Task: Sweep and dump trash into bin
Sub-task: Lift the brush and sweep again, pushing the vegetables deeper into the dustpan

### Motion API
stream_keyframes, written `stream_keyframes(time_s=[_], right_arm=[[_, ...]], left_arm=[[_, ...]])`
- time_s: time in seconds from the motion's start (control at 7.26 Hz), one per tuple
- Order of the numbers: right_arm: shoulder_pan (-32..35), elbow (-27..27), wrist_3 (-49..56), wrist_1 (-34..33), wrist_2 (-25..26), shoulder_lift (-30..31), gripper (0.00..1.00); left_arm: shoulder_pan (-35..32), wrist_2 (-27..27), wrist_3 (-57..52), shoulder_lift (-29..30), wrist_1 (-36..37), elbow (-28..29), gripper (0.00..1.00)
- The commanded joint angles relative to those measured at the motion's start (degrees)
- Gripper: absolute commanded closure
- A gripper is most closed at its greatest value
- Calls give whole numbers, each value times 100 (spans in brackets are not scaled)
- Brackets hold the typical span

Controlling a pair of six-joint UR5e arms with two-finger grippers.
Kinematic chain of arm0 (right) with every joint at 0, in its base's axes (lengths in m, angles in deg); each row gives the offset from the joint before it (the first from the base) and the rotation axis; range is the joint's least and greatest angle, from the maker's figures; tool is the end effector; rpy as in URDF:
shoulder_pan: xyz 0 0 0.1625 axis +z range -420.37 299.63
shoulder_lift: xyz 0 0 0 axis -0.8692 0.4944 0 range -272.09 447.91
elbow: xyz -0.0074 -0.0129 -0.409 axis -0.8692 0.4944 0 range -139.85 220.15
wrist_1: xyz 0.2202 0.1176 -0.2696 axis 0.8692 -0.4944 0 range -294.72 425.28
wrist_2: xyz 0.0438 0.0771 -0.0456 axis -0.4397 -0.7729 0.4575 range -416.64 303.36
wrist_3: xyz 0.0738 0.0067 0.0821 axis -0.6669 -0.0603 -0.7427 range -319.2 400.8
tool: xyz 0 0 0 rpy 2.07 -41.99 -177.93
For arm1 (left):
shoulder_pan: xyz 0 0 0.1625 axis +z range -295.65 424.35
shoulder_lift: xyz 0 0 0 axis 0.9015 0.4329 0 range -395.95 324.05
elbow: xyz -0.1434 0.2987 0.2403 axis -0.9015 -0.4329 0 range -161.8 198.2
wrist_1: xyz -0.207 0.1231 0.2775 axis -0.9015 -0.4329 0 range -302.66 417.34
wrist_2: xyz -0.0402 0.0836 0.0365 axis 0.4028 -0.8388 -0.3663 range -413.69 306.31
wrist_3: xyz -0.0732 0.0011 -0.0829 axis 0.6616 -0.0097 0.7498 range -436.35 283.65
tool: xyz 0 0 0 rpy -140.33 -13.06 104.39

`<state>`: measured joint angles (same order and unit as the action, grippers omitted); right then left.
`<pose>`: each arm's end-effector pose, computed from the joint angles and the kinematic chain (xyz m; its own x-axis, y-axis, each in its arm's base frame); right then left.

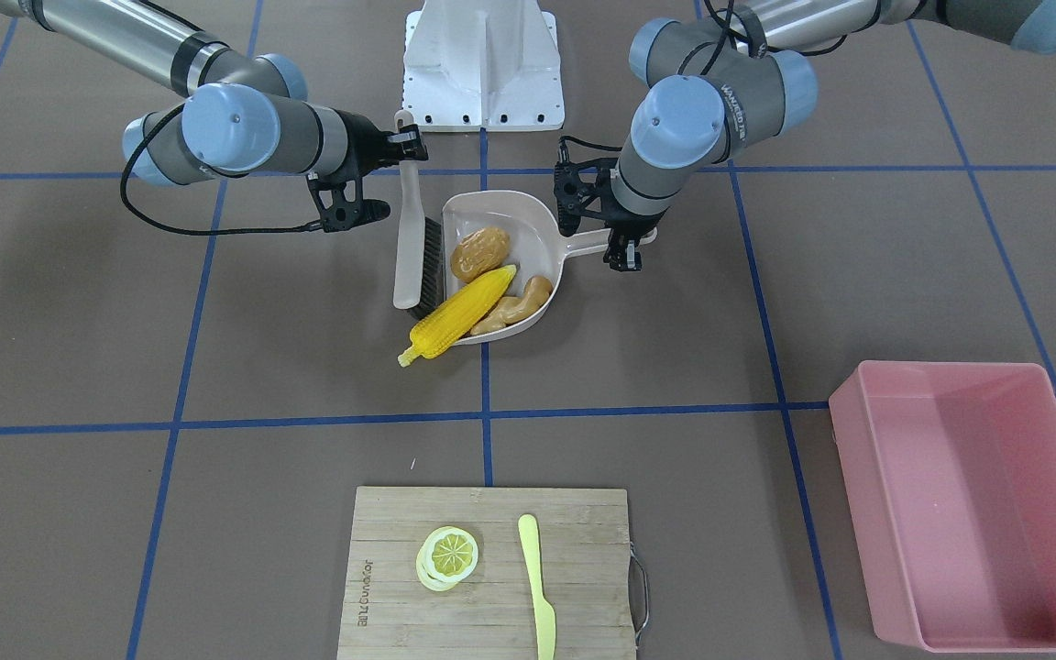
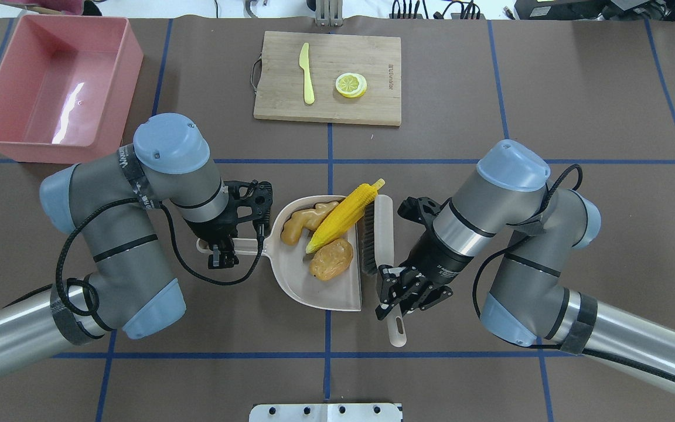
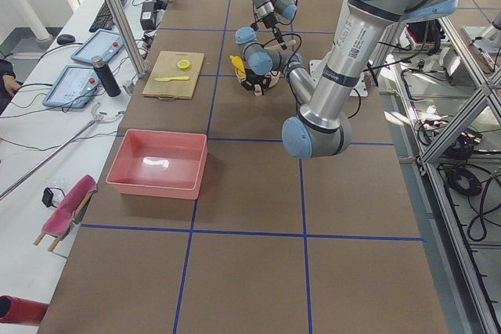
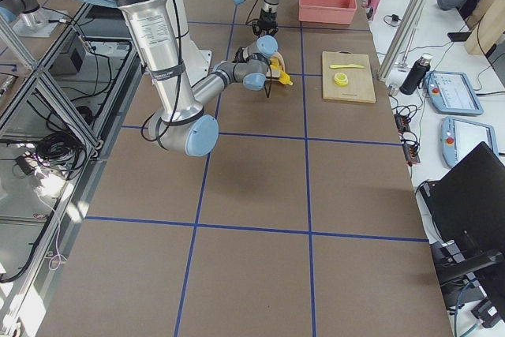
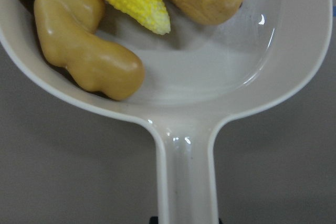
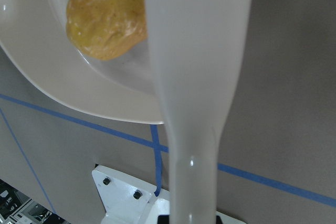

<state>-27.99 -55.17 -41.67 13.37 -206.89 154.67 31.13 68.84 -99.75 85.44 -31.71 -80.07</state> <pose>-0.4465 -0.3271 0.3050 0.2785 0.0996 0.9552 0.4478 0.8664 -0.2209 0.4723 -0.3976 0.3038 -0.0936 0.9862 -0.1368 -0.6709 0.0390 0.7405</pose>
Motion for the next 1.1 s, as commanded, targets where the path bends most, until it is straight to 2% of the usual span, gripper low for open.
stream_keyframes(time_s=[0.0, 0.41, 0.96], right_arm=[[398, -57, 46, -29, -206, 153, 100], [1110, 13, 597, -29, -268, 372, 100], [762, 591, 1670, -38, -207, 462, 100]], left_arm=[[0, -10, 2, 7, -8, 36, 100], [0, -36, 20, -11, -174, 45, 100], [-9, -36, 64, -89, -192, -52, 100]])
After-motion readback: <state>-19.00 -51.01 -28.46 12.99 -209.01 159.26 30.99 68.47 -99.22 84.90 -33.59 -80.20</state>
